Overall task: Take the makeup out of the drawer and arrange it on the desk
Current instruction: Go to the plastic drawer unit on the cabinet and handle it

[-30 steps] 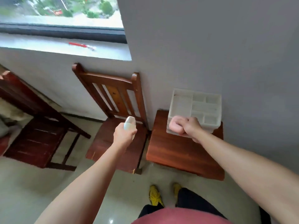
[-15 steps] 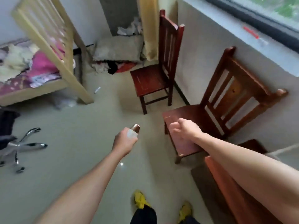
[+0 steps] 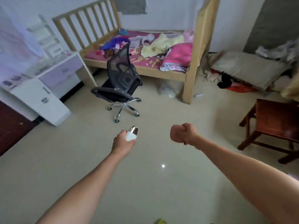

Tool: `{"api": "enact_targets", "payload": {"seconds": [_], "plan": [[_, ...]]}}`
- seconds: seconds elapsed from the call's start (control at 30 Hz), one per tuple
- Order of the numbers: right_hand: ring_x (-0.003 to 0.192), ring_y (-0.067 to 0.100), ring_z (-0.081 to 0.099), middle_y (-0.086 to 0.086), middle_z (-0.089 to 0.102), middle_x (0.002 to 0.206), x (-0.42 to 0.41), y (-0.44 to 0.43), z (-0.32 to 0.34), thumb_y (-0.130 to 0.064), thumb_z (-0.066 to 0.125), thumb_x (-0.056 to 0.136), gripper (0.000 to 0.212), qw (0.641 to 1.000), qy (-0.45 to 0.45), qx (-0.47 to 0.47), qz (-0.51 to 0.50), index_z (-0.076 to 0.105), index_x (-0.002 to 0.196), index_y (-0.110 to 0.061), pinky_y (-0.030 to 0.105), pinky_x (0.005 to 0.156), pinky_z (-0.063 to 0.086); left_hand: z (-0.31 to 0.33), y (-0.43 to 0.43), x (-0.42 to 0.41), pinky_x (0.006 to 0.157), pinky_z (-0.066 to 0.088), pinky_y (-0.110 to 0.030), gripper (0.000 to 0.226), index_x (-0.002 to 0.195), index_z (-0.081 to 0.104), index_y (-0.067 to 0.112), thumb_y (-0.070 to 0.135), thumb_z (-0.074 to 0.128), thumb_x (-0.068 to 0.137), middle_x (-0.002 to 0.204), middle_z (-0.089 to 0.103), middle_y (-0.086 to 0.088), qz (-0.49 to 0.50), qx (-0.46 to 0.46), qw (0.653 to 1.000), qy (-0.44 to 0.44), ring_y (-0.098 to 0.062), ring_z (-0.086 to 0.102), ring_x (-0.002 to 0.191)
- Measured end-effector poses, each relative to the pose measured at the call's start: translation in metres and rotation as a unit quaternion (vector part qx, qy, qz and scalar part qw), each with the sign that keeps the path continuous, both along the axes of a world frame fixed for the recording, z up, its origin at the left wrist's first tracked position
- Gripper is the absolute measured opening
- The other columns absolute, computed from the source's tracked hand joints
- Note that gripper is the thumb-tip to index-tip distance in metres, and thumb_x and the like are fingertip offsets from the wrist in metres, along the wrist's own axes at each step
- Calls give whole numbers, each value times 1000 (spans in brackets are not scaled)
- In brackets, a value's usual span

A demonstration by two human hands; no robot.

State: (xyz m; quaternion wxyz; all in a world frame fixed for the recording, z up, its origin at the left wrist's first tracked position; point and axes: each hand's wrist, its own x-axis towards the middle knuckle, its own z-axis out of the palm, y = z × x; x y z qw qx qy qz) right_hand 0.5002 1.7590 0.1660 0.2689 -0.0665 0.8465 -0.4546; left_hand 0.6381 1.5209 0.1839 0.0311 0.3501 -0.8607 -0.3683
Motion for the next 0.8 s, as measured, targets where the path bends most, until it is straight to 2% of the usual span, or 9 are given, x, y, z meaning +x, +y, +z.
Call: {"api": "enact_targets", "payload": {"seconds": [0.07,0.23,0.33,0.43,0.53,0.6,0.67,0.73,0.8], "plan": [[67,19,57,7,61,83,-9,-64,-1,-10,56,90,14,999,-9,-13,30,60,102,-5,27,49,47,6,-57,4,59,38,-29,23,87,50,11,18,71,79,82,56,-6,49,7,999,8,-28,52,75],[66,17,58,4,61,81,-47,-205,3,-18,61,90,10,994,-11,-35,100,60,95,-9,28,50,49,4,-165,-2,51,37,-26,22,84,51,9,18,71,78,77,54,-5,137,49,988,42,-24,51,66],[68,17,60,2,63,85,-78,-282,-1,-25,61,91,11,990,-11,-33,140,61,93,-14,27,52,50,-2,-222,-16,54,41,-27,24,86,54,8,19,72,76,78,56,-5,179,80,979,52,-26,54,69],[68,23,63,6,65,93,-119,-365,-10,-29,58,92,20,985,-11,-29,172,61,103,-12,31,59,55,-3,-285,-43,62,48,-33,38,89,57,8,31,71,62,82,60,-7,220,105,967,70,-27,57,74],[72,24,66,5,66,99,-162,-450,-14,-35,58,90,27,981,-20,-32,192,60,108,-15,35,64,57,-2,-350,-72,58,52,-37,40,86,58,9,33,67,55,81,62,-11,271,136,947,105,-27,59,68],[73,23,67,4,67,97,-187,-506,-10,-37,57,90,29,978,-24,-29,205,60,112,-18,36,63,58,2,-392,-88,56,52,-38,39,88,60,8,30,70,57,80,63,-15,301,155,933,119,-28,61,63],[68,19,64,3,65,90,-212,-563,0,-33,50,97,29,976,-46,-31,210,57,119,-16,28,56,50,9,-435,-103,55,54,-37,38,95,61,5,25,76,65,82,65,-17,325,160,923,131,-28,63,61],[63,19,62,3,64,86,-235,-622,7,-30,48,100,29,973,-56,-28,224,56,122,-13,27,54,46,15,-475,-114,52,52,-32,27,99,60,4,15,74,78,82,65,-16,352,159,911,144,-28,64,59],[62,21,62,2,64,89,-243,-656,11,-30,52,98,31,965,-39,-39,255,57,123,-13,30,56,50,21,-493,-119,51,50,-29,15,95,59,9,12,70,84,80,65,-14,358,160,908,149,-27,63,59]]}}
